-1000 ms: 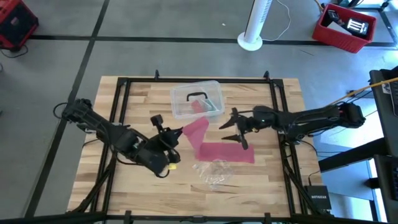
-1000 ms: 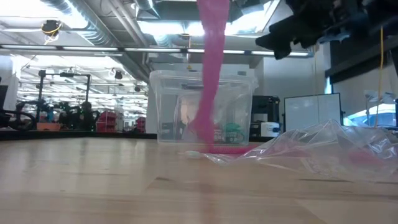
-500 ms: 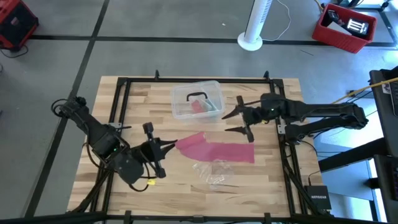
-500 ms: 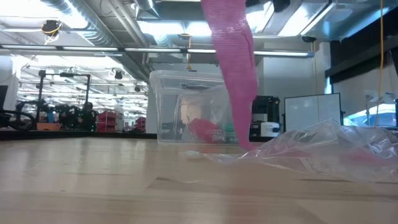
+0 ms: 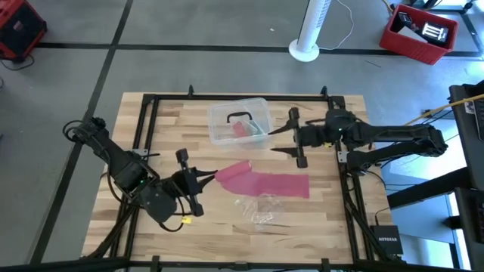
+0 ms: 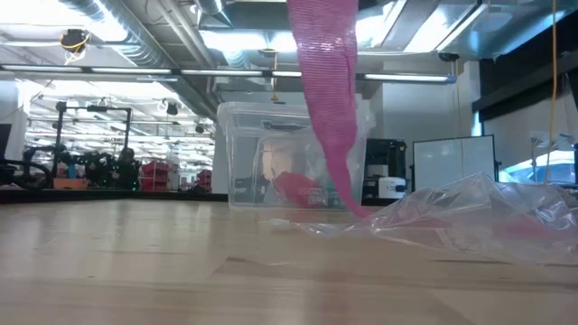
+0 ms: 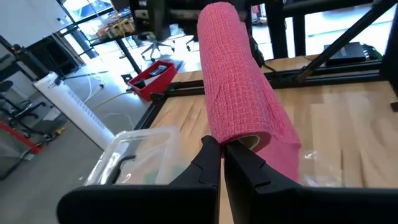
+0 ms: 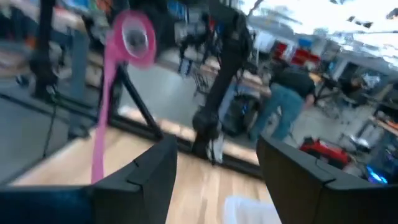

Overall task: Roll bandage
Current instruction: Roll the pink bandage

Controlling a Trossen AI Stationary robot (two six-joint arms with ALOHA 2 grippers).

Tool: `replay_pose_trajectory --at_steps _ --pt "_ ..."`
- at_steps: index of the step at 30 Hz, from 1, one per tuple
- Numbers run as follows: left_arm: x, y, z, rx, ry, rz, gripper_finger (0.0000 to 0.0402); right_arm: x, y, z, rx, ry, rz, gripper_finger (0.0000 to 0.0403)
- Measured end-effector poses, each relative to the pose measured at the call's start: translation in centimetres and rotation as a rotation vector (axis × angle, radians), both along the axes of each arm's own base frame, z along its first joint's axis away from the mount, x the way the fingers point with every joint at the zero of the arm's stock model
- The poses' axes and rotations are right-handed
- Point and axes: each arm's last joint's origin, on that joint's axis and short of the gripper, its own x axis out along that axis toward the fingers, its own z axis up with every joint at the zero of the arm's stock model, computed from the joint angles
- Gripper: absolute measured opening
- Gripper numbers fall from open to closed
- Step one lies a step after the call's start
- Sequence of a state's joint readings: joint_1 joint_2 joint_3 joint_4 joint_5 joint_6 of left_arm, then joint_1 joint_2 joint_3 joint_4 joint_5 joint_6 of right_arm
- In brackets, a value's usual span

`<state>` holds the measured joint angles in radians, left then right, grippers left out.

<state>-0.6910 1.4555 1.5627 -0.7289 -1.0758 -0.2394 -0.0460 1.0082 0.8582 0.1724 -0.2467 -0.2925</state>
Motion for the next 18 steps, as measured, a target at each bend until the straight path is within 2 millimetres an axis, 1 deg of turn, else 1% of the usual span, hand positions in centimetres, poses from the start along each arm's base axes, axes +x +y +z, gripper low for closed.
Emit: replay_pose_trajectory --at_steps 2,5,9,13,18 --pt "0.0 0.1 0.0 0.029 -0.005 0.029 0.0000 0.2 0.2 -0.4 0.043 0.037 0.066 0.0224" --pt "0.2 0.7 0.0 0.082 0.006 0.066 0.0000 0.7 0.4 -1.8 0.131 0.175 0.138 0.0224" --pt "0.8 1.6 0.0 0.121 0.042 0.076 0.0000 1.6 0.3 -4.4 0.166 0.373 0.110 0.0224" --pt "1.4 2.2 0.0 0.133 0.058 0.070 0.0000 3.1 0.2 -6.4 0.172 0.408 0.090 0.0224" --pt "1.8 2.2 0.7 0.153 0.027 0.058 0.0000 5.0 0.2 -8.7 0.177 0.475 0.112 0.0224"
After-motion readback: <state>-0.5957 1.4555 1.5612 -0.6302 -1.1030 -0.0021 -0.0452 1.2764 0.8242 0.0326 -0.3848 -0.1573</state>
